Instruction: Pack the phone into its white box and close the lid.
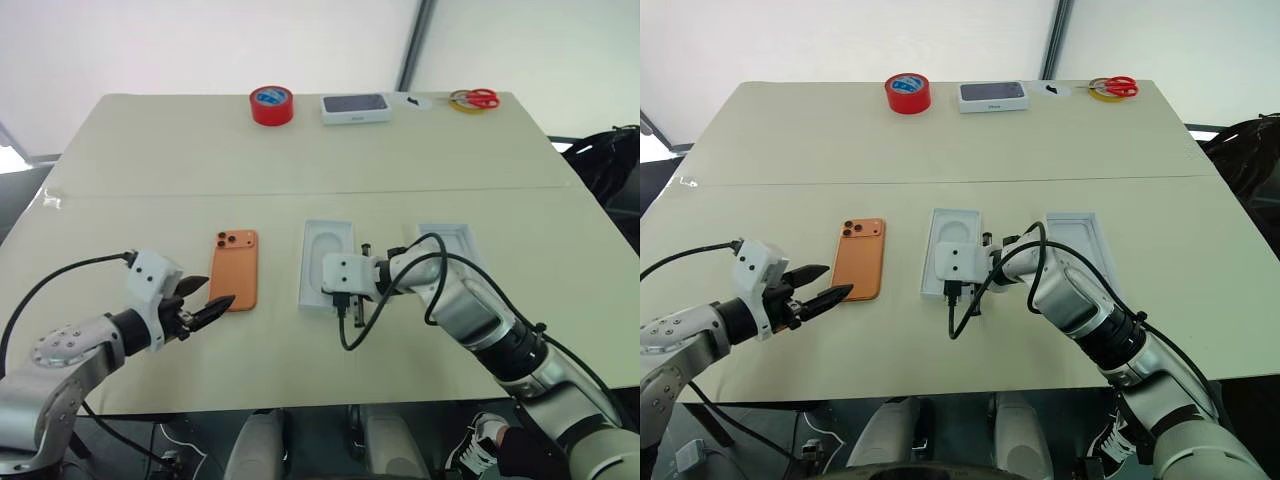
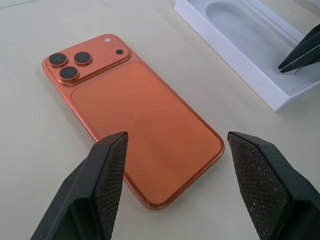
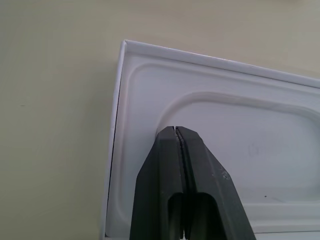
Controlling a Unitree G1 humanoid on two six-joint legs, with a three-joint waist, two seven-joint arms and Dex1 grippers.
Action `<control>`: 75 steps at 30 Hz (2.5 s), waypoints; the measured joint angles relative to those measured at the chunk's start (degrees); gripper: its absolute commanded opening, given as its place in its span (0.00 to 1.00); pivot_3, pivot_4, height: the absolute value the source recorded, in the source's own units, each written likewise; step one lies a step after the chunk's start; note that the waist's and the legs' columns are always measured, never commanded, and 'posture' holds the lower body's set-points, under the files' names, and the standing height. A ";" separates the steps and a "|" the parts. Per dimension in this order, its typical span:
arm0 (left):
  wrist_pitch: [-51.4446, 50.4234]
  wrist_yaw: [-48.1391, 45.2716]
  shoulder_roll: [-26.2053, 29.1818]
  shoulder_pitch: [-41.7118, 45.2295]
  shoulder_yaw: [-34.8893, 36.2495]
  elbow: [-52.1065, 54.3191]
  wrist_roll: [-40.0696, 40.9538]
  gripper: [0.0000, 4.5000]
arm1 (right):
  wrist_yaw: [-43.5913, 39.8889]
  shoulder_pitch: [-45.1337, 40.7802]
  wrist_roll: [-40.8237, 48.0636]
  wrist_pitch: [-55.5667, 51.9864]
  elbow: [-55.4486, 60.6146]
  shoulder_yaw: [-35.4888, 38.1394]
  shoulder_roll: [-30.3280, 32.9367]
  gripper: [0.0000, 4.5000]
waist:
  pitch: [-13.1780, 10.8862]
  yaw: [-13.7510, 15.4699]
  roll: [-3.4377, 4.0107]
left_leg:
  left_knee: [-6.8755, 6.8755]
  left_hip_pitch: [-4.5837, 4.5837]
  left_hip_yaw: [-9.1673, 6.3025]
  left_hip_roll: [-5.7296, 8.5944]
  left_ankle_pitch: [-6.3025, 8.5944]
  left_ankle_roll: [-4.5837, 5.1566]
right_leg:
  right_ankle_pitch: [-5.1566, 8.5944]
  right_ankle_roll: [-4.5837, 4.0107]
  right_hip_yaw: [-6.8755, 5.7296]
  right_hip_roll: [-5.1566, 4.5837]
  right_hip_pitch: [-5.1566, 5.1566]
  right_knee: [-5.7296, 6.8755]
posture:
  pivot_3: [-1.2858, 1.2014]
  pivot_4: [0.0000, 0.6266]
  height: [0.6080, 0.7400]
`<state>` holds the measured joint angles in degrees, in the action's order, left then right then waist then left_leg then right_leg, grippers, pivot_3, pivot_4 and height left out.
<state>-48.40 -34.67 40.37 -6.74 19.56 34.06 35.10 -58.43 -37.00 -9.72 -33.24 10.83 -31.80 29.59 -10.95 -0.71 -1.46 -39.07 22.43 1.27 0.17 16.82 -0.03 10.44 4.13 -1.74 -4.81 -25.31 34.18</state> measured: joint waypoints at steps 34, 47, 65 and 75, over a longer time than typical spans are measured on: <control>-42.32 32.42 -23.85 27.06 13.87 -10.27 12.79 0.98 | 16.35 -11.52 -7.67 1.58 -26.29 -4.80 -24.27 0.00 | 0.06 -0.03 -0.06 | -0.01 -0.10 -0.12 0.08 -0.06 -0.12 | -0.16 0.19 -0.01 0.00 0.11 0.15 | 0.52 0.24 0.94; -42.73 34.81 -26.01 27.10 13.86 -10.97 18.06 0.98 | 15.86 -10.18 -8.64 1.09 -24.21 -4.73 -23.76 0.00 | 0.10 0.10 -0.06 | -0.01 -0.11 -0.15 0.18 -0.06 -0.13 | -0.15 0.18 -0.02 -0.13 0.15 0.14 | 0.52 0.24 0.94; -43.61 37.42 -25.74 30.04 16.27 -17.15 22.89 0.98 | 14.66 -8.34 -9.36 -0.13 -21.03 -5.35 -24.03 0.00 | 0.10 -0.20 -0.06 | 0.01 -0.11 -0.15 0.16 -0.06 -0.13 | -0.15 0.18 -0.03 -0.07 0.13 0.13 | 0.52 0.24 0.94; -43.61 39.46 -26.05 30.08 19.03 -19.18 23.15 0.38 | 14.60 -8.05 -9.43 -0.26 -20.53 -5.40 -23.99 0.00 | 0.10 -0.24 -0.07 | 0.03 -0.11 -0.14 0.14 -0.06 -0.14 | -0.15 0.18 -0.03 -0.08 0.11 0.12 | 0.52 0.24 0.94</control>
<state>-92.01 4.80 14.31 23.34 38.59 14.88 58.25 -43.83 -45.06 -19.15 -33.50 -9.71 -37.20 5.60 -10.85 -0.95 -1.53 -39.04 22.32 1.13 0.31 16.76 -0.16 10.29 4.31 -1.78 -4.88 -25.20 34.30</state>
